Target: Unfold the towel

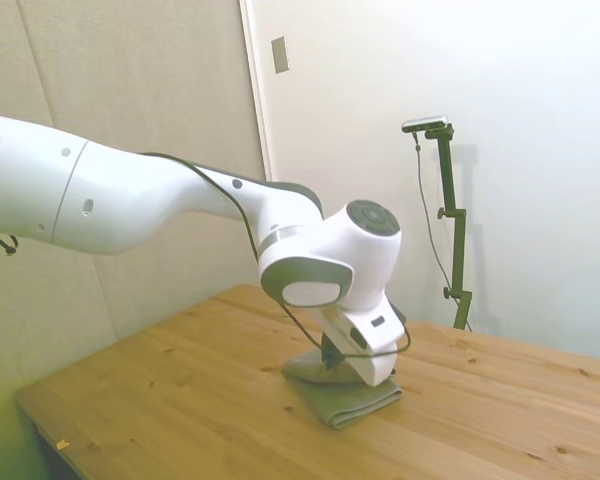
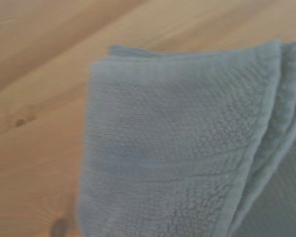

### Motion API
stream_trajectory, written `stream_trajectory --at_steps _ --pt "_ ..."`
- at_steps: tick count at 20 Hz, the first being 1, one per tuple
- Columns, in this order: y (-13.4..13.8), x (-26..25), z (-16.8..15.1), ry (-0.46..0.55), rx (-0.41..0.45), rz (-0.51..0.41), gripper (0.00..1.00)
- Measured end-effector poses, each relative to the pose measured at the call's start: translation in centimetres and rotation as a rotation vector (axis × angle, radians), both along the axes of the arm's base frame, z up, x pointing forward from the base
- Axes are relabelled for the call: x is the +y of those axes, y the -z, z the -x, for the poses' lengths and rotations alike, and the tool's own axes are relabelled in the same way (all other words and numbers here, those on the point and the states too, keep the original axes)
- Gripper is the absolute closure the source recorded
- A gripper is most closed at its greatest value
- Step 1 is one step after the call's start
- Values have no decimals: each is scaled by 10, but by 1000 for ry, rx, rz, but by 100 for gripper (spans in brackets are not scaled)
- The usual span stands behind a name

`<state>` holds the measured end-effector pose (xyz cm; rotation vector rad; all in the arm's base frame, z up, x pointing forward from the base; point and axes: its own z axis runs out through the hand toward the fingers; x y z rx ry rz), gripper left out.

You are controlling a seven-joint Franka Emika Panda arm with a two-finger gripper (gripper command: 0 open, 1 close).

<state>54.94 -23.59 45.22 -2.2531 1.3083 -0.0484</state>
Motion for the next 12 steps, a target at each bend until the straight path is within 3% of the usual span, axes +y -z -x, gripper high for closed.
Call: stream_trajectory --at_steps 5,12 --pt "-57 62 -23 -144 -119 41 100" --pt "-71 159 -38 -366 -209 97 100"
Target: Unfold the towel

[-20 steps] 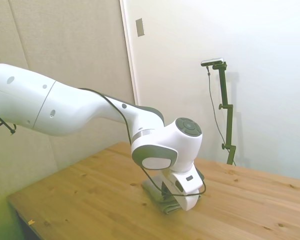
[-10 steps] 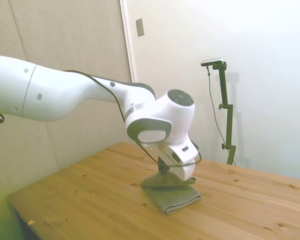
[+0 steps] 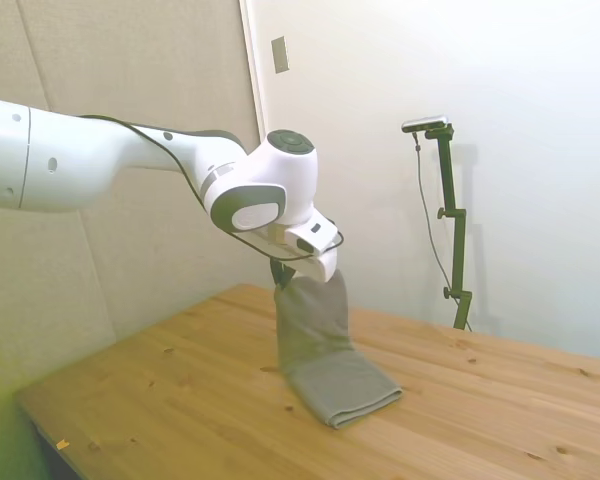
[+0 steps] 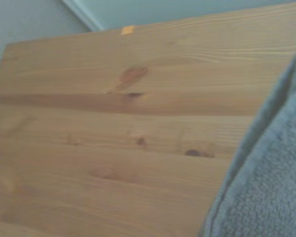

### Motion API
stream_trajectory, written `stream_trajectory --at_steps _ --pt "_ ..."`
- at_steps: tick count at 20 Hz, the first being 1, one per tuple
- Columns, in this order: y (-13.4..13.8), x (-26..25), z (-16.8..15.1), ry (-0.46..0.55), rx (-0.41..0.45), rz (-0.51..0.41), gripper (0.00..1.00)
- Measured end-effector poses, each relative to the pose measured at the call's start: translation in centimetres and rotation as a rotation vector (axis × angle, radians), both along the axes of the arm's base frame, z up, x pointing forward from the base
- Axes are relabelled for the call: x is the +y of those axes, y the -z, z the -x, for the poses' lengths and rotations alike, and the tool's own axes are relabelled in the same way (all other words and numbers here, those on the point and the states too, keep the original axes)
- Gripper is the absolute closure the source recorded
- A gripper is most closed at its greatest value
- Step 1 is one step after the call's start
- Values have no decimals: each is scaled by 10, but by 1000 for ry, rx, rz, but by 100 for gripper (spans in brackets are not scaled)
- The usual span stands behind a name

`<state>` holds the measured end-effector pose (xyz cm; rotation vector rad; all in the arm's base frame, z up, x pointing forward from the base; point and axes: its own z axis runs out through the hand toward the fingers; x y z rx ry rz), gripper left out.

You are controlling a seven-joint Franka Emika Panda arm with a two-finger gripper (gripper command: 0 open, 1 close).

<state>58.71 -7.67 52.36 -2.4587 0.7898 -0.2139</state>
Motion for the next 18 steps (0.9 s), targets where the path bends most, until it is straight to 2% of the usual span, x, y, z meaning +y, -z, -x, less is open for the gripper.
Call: stream_trajectory --at_steps 3,4,10,18 --pt "7 31 10 -70 -1 8 100" --pt "10 39 15 -90 3 13 0" --pt "20 53 36 -157 19 44 0" --pt "8 53 48 -173 9 41 0"
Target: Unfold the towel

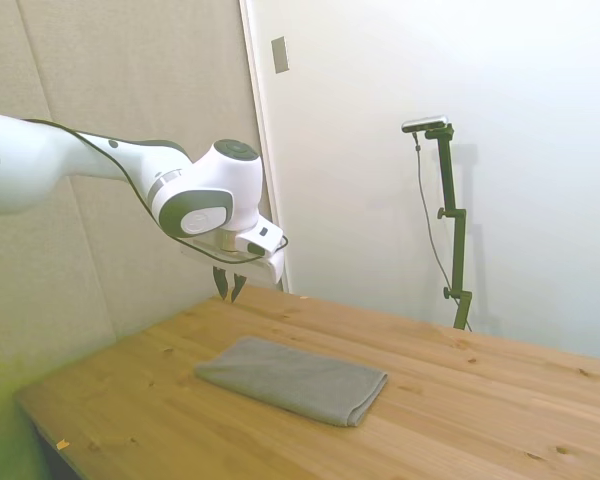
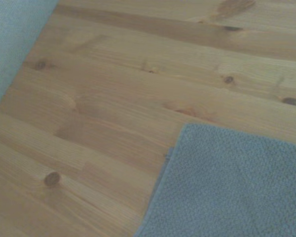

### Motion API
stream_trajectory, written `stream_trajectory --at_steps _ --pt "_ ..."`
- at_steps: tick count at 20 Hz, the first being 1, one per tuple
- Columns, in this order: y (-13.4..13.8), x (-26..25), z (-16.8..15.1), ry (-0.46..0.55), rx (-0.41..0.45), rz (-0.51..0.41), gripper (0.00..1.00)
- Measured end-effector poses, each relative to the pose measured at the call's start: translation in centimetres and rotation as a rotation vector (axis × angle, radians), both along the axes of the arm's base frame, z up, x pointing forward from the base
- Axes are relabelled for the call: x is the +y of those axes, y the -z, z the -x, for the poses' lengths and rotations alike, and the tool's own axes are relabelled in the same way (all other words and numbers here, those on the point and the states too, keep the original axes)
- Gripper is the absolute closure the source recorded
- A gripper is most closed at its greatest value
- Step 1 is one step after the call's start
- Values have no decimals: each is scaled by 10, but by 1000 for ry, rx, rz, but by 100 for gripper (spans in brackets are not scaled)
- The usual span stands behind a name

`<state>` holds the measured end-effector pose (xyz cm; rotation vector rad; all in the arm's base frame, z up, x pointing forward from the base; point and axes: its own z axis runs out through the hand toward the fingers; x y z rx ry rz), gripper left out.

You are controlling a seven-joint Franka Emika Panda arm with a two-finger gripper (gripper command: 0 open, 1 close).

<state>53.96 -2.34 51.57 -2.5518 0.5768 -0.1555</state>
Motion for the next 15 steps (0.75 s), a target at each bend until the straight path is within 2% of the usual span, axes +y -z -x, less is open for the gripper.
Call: stream_trajectory --at_steps 2,4,9,12,15 --pt "-3 -1 4 12 -3 12 0" --pt "-4 -7 3 90 4 70 0" --pt "42 2 11 285 71 225 0" --pt "45 10 41 404 124 312 0" --pt "33 14 92 526 183 390 0"
